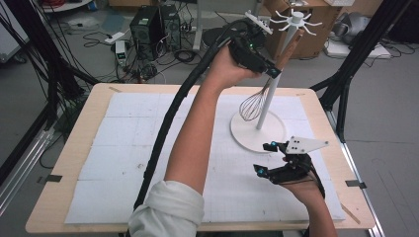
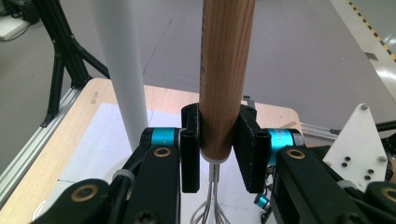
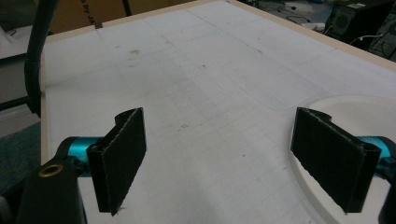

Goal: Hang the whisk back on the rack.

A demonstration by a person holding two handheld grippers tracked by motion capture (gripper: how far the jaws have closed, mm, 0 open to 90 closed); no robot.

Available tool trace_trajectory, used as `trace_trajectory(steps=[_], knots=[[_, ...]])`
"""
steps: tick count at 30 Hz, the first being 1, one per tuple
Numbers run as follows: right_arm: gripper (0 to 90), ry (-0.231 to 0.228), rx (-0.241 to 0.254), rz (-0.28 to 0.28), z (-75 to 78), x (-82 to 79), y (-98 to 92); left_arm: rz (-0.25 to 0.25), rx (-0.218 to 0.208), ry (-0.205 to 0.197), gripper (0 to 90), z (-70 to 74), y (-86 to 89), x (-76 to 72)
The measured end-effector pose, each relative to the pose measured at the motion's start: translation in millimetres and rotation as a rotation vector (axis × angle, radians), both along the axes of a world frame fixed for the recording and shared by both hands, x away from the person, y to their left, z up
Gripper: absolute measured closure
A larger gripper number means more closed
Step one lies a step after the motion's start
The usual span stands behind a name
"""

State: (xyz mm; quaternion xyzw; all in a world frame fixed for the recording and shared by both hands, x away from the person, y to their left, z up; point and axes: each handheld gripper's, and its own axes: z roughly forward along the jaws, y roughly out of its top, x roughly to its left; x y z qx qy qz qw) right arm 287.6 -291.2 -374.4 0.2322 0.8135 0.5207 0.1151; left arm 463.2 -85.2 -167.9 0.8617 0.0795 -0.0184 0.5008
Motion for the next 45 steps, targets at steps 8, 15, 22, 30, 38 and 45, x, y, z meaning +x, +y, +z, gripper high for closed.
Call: trace_trajectory(steps=[8,15,22,30,38,45], knots=[[17.4,0.002,-0.003,0.003,0.1,-0.6,0.5,0.049,0.047,-0.001,61.3,-6.9,3.9,3.3],[17.4,0.002,-0.015,0.009,-0.9,-0.3,3.6,0.074,0.061,-0.006,50.2,-16.5,18.8,1.5],[17.4,0.002,-0.028,0.011,-2.2,0.8,6.8,0.099,0.053,-0.014,42.2,-22.9,36.6,-5.2],[17.4,0.007,-0.036,0.008,-2.9,1.1,8.7,0.128,0.066,-0.023,30.0,-33.9,53.4,-18.3],[17.4,0.009,-0.045,0.016,-3.7,1.7,12.3,0.108,0.060,-0.018,24.2,-45.3,69.8,-31.7],[17.4,0.010,-0.045,0.014,-3.6,2.3,12.3,0.094,0.061,-0.009,18.6,-57.1,81.9,-44.1]])
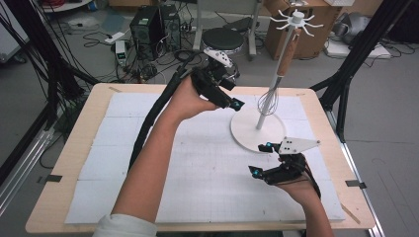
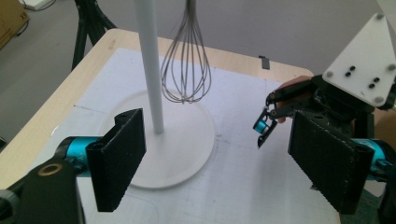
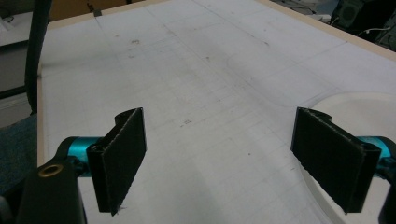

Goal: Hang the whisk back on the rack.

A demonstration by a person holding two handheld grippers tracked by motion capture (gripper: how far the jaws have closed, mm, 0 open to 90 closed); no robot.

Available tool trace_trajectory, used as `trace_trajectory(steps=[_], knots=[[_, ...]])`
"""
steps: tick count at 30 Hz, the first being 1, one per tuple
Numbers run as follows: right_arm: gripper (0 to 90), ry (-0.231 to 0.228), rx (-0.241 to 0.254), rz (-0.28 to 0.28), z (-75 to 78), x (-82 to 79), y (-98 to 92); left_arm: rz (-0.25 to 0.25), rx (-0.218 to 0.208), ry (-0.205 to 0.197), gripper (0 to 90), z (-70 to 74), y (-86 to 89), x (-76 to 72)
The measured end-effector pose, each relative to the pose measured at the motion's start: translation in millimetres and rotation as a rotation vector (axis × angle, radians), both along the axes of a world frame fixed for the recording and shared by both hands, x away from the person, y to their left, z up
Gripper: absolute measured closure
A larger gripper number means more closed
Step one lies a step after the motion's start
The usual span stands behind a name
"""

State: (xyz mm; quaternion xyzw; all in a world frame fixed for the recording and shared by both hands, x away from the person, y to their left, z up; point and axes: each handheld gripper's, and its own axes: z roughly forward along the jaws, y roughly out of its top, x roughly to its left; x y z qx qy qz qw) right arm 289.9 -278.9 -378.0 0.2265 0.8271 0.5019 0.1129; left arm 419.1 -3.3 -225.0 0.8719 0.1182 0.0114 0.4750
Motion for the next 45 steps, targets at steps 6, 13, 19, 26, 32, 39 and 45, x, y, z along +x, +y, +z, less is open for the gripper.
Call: trace_trajectory(steps=[6,13,19,26,32,39,45], knots=[[17.4,0.004,-0.004,0.000,-0.6,0.5,0.6,0.002,-0.018,-0.026,15.8,-5.5,16.1,-10.6],[17.4,0.004,-0.005,-0.003,-1.0,1.2,0.5,0.004,-0.040,-0.021,12.8,-14.2,37.8,-20.0],[17.4,0.005,-0.010,-0.007,-1.3,1.6,0.7,0.017,-0.034,-0.015,9.6,-26.3,54.1,-28.8],[17.4,0.008,-0.013,-0.010,-2.0,1.9,1.1,0.041,-0.078,0.001,6.5,-39.9,78.8,-40.5],[17.4,0.011,-0.015,-0.013,-2.0,2.2,0.8,0.069,-0.093,0.002,4.4,-49.0,98.5,-48.6],[17.4,0.009,-0.013,-0.016,-1.7,1.9,0.7,0.085,-0.110,0.009,1.7,-60.4,114.4,-60.5],[17.4,0.007,-0.009,-0.018,-1.0,1.6,-0.3,0.101,-0.126,-0.005,1.6,-71.3,126.2,-75.0]])
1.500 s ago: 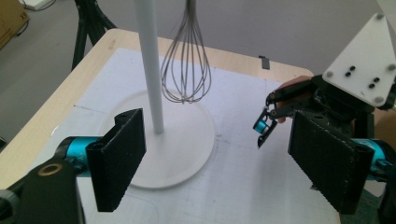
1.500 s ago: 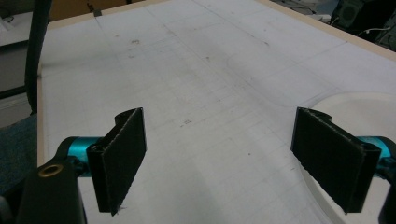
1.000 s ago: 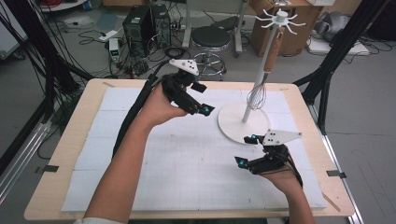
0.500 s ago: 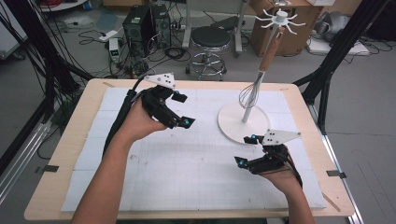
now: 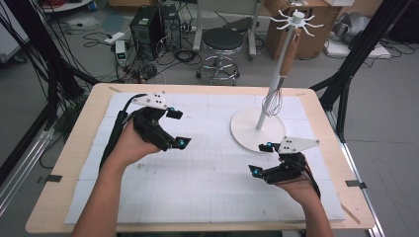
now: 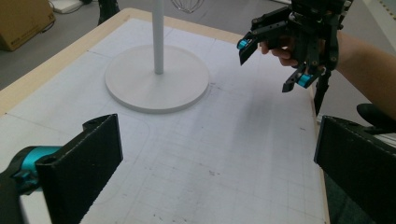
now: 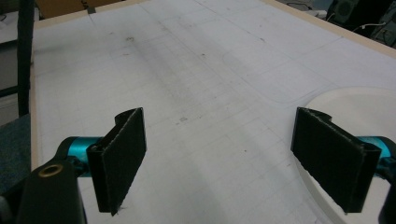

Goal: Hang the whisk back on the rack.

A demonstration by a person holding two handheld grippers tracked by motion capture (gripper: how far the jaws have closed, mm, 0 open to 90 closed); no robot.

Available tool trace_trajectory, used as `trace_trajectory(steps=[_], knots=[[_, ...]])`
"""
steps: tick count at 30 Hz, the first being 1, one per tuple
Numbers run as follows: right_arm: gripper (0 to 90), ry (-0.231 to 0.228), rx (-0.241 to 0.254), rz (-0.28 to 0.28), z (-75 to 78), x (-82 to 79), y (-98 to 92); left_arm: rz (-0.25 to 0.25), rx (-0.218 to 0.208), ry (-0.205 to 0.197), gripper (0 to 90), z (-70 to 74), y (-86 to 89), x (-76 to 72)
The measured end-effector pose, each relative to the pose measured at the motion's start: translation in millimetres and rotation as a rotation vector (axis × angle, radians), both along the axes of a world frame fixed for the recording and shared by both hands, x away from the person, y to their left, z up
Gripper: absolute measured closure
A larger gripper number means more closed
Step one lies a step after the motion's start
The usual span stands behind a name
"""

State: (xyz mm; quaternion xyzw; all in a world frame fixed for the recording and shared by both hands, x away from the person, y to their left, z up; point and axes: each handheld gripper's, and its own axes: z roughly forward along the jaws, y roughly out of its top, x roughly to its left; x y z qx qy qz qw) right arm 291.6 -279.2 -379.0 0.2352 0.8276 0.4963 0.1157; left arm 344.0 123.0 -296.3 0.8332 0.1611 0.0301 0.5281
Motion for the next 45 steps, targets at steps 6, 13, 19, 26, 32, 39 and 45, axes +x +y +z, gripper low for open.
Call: trace_trajectory(steps=[6,13,19,26,32,39,45], knots=[[17.4,0.001,-0.003,-0.001,-0.4,0.3,0.4,0.021,-0.006,-0.013,1.6,-13.2,11.3,-14.9],[17.4,0.003,-0.007,0.001,-1.2,1.4,1.7,0.058,-0.010,-0.049,1.6,-31.7,25.2,-34.2],[17.4,0.005,-0.012,0.001,-2.0,1.8,2.5,0.095,0.000,-0.055,1.6,-50.2,36.4,-47.6],[17.4,0.009,-0.016,0.008,-3.7,2.0,6.0,0.100,0.000,-0.055,1.7,-57.4,42.7,-53.0],[17.4,0.014,-0.015,0.011,-3.3,0.7,5.1,0.119,0.003,-0.056,1.6,-58.4,44.0,-50.7],[17.4,0.011,0.001,0.001,-2.2,1.4,0.3,0.112,0.008,-0.057,1.6,-60.3,38.7,-50.7],[17.4,0.010,-0.001,-0.001,-2.2,1.2,0.0,0.108,0.001,-0.061,1.6,-60.6,39.5,-50.4]])
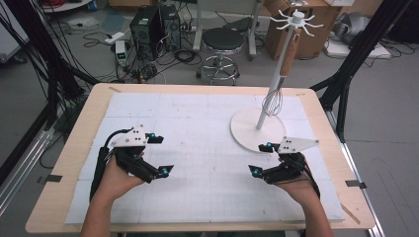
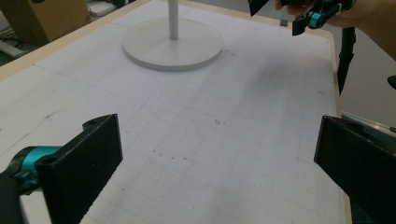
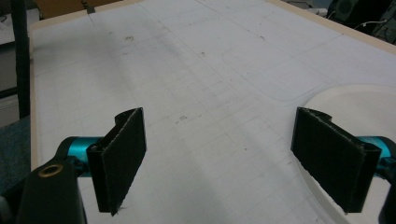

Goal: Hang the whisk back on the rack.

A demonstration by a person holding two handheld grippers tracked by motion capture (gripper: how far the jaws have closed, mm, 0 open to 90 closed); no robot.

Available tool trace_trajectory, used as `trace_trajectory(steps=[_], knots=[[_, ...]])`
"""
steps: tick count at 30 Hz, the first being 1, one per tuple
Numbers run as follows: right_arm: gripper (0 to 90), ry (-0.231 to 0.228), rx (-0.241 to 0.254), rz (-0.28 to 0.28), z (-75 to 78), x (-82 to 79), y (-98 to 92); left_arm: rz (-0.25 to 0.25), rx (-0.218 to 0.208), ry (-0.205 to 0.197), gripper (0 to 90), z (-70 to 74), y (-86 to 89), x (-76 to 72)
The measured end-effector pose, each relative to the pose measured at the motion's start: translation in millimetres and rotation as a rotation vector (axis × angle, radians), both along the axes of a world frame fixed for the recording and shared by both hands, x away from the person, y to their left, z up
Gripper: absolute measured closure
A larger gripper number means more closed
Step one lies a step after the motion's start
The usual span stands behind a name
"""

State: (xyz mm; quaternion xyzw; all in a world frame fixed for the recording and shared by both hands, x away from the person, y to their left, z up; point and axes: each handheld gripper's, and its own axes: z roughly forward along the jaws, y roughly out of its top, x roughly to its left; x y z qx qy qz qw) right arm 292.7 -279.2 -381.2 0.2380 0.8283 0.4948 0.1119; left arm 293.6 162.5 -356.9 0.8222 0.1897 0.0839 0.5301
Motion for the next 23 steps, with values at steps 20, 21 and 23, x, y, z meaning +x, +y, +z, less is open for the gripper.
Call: trace_trajectory(steps=[20,21,23], knots=[[17.4,0.005,-0.012,-0.008,-0.7,0.0,-0.4,0.014,0.024,0.017,1.6,-7.1,1.3,2.7],[17.3,0.003,-0.014,-0.006,-0.6,-0.2,-0.7,0.014,0.025,0.019,1.7,-7.6,1.4,3.0],[17.4,0.004,-0.011,-0.008,-0.1,-1.5,-1.1,0.010,0.020,0.020,1.6,-7.6,1.1,2.9]])
